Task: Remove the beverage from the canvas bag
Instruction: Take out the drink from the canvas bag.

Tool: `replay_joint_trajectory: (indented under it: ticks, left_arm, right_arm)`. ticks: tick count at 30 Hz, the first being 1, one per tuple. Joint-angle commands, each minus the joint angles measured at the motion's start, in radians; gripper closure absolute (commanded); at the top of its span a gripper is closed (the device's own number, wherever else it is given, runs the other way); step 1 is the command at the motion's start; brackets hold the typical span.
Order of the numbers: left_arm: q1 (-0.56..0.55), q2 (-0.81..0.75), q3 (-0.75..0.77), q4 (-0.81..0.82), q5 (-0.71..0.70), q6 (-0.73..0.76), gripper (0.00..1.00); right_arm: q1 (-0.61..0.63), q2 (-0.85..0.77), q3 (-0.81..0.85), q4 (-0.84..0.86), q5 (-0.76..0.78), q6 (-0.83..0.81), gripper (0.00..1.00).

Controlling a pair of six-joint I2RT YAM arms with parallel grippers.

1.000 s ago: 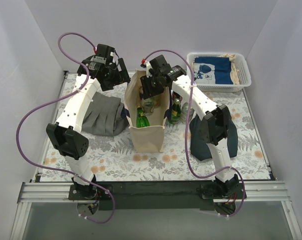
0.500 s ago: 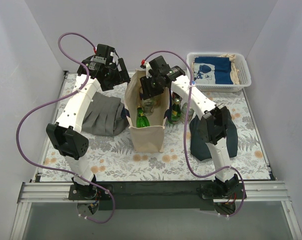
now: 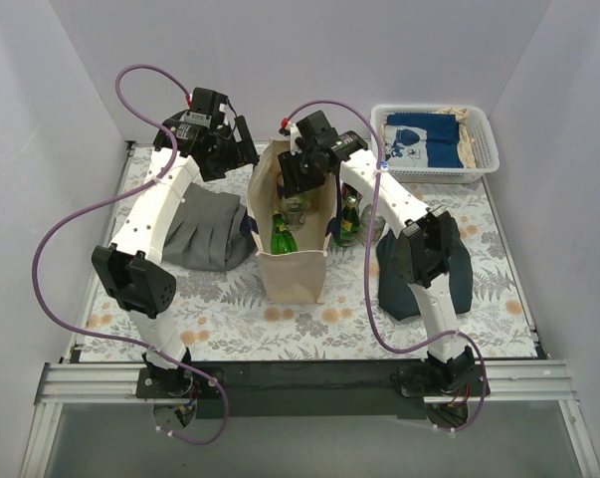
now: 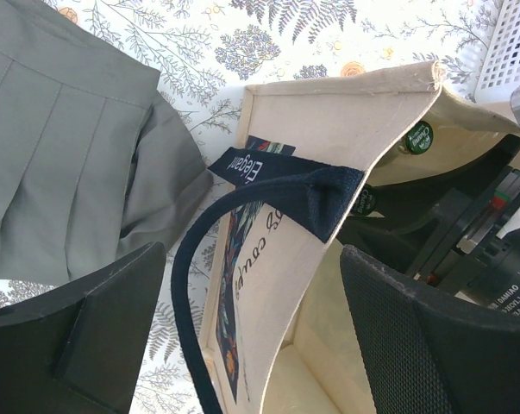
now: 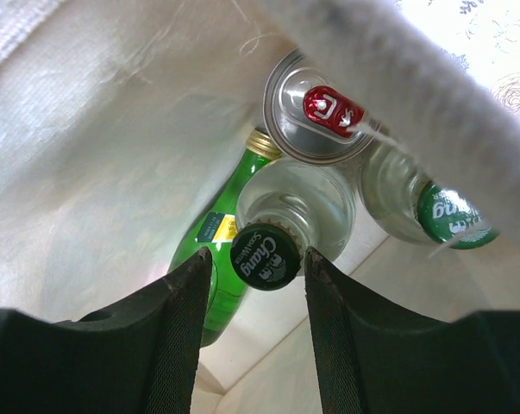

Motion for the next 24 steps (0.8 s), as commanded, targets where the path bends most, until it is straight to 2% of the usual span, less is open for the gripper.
replay_joint_trajectory:
  ticks: [1,7,20,21,23,24]
  left_arm:
    - [0.003,-0.057,-0.005,0.007,0.012,0.013,0.19]
    - [0.003,-0.054,-0.002,0.007,0.015,0.013,0.19]
    - [0.003,-0.053,0.003,0.007,0.012,0.015,0.19]
    - [0.003,-0.051,0.003,0.007,0.012,0.013,0.19]
    - [0.003,-0.05,0.001,0.007,0.013,0.013,0.19]
    - [0.003,-0.05,0.001,0.007,0.013,0.013,0.19]
  right_arm:
    - [-0.004,0.018,0.041,0.027,-0.004,0.004,0.47]
    - [-0.009,0.02,0.043,0.027,-0.002,0.004,0.49]
    - [-0.011,0.032,0.052,0.04,-0.038,0.017,0.47]
    - [-0.011,0.027,0.045,0.04,-0.036,0.017,0.51]
    - [-0.011,0.021,0.037,0.044,-0.035,0.009,0.52]
    - [-0.012,0.023,0.038,0.042,-0.035,0.012,0.57]
